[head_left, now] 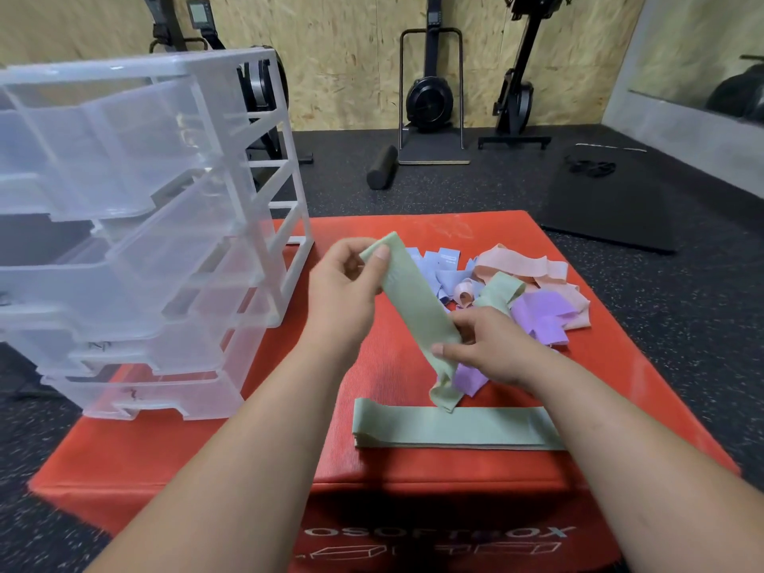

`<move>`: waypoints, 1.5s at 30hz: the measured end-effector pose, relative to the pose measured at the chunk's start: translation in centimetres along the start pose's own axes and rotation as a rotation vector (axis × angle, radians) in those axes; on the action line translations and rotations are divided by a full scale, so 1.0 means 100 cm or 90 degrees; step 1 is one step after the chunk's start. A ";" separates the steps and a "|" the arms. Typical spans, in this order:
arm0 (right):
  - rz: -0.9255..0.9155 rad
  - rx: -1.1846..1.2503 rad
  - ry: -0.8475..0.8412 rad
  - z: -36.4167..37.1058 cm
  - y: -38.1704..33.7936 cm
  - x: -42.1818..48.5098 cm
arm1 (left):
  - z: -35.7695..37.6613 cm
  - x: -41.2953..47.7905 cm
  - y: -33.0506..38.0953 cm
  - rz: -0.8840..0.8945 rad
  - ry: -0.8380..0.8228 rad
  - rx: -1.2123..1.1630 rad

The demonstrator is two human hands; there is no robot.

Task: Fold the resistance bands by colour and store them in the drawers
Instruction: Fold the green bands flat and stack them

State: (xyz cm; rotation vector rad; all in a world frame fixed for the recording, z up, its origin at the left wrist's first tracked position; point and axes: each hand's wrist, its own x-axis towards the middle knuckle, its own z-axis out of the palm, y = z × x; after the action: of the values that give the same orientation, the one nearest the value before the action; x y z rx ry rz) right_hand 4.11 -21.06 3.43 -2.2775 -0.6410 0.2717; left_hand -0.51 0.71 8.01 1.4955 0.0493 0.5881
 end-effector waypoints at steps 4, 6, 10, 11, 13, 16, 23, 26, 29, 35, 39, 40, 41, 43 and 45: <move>0.028 -0.029 0.006 -0.018 0.014 -0.004 | -0.022 0.011 -0.012 -0.051 0.094 0.020; 0.030 -0.035 0.003 -0.029 0.017 -0.007 | -0.032 0.014 -0.019 -0.073 0.099 0.043; 0.030 -0.032 -0.014 -0.050 0.020 -0.018 | -0.051 0.017 -0.030 -0.090 0.027 0.118; 0.032 -0.050 -0.020 -0.055 0.021 -0.021 | -0.055 0.016 -0.032 -0.100 0.011 0.133; 0.046 -0.098 -0.026 -0.061 0.025 -0.028 | -0.059 0.012 -0.034 -0.123 -0.017 0.159; 0.085 -0.191 -0.020 -0.067 0.032 -0.038 | -0.061 0.006 -0.034 -0.155 -0.034 0.185; 0.118 -0.102 0.007 -0.083 0.048 -0.068 | -0.071 -0.009 -0.026 -0.208 -0.077 0.236; 0.153 0.044 0.031 -0.087 0.048 -0.086 | -0.077 -0.016 -0.023 -0.218 -0.119 0.277; 0.166 0.106 0.053 -0.087 0.048 -0.099 | -0.080 -0.026 -0.019 -0.216 -0.194 0.331; 0.165 -0.004 0.048 -0.083 0.047 -0.114 | -0.079 -0.045 -0.014 -0.202 -0.293 0.451; 0.174 -0.067 0.069 -0.075 0.050 -0.115 | -0.077 -0.052 -0.011 -0.159 -0.336 0.572; 0.175 -0.078 0.077 -0.073 0.050 -0.115 | -0.076 -0.054 -0.010 -0.147 -0.343 0.594; 0.175 -0.092 0.083 -0.072 0.050 -0.115 | -0.075 -0.055 -0.009 -0.137 -0.349 0.611; 0.173 -0.118 0.088 -0.069 0.049 -0.115 | -0.073 -0.058 -0.009 -0.118 -0.361 0.647; 0.173 -0.141 0.083 -0.065 0.049 -0.114 | -0.072 -0.060 -0.009 -0.100 -0.379 0.686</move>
State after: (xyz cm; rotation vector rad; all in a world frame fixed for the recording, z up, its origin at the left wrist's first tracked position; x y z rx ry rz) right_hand -1.42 -33.92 4.53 -2.5729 -0.3058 0.1861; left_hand -8.15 4.99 4.48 2.6302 0.0180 -0.0950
